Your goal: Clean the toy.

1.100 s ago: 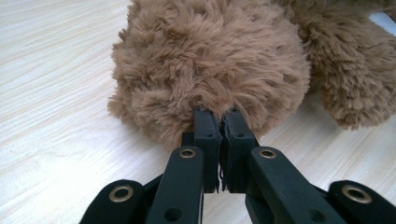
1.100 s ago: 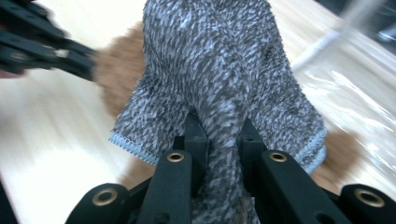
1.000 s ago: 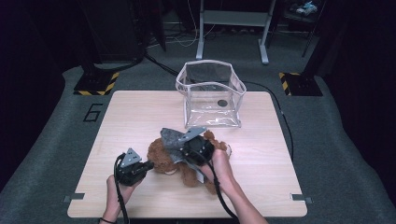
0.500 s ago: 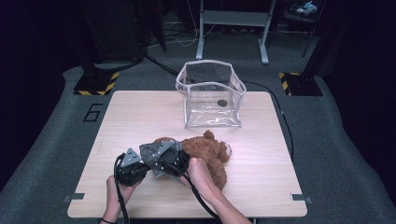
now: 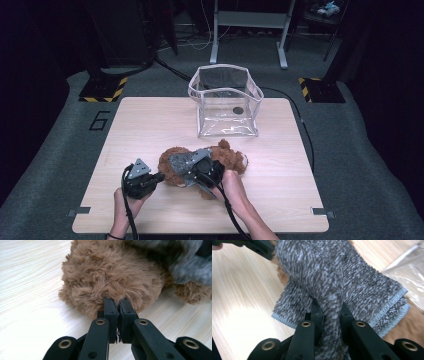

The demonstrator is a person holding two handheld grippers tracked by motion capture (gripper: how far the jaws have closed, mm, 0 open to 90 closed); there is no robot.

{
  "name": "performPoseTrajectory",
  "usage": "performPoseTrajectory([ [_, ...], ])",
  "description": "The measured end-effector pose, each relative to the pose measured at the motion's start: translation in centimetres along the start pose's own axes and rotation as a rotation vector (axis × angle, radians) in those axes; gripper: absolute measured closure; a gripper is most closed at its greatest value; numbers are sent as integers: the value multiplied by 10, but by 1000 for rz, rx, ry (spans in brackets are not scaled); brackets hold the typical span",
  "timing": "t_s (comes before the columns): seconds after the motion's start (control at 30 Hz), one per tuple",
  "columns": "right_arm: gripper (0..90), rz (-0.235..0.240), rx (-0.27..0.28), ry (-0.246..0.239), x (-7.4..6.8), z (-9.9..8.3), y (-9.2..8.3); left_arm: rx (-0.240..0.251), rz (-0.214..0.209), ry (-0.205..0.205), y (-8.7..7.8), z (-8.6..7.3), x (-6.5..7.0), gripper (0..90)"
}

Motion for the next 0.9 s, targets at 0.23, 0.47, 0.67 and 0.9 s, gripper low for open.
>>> performPoseTrajectory([
  [0.23,801,-45,-3,40,20,-21,-12,3,-2,-5,0,0,0,865],
  [0.47,801,-74,-1,100,34,-42,-21,1,-2,-4,0,0,-1,865],
  [0.67,801,-96,-19,163,48,-68,-27,0,-1,-4,0,0,-1,865],
  [0.9,801,-141,-71,240,60,-99,-28,-1,2,0,0,0,0,865],
])
Point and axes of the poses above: each handheld gripper's, and its own axes: y roughly forward along the jaws, z roughly out of its top, x roughly to its right, the point moved 1 cm from there along y, roughly forward along the jaws, and after that the axes turned 1 degree about y, right-handed, at the moved point
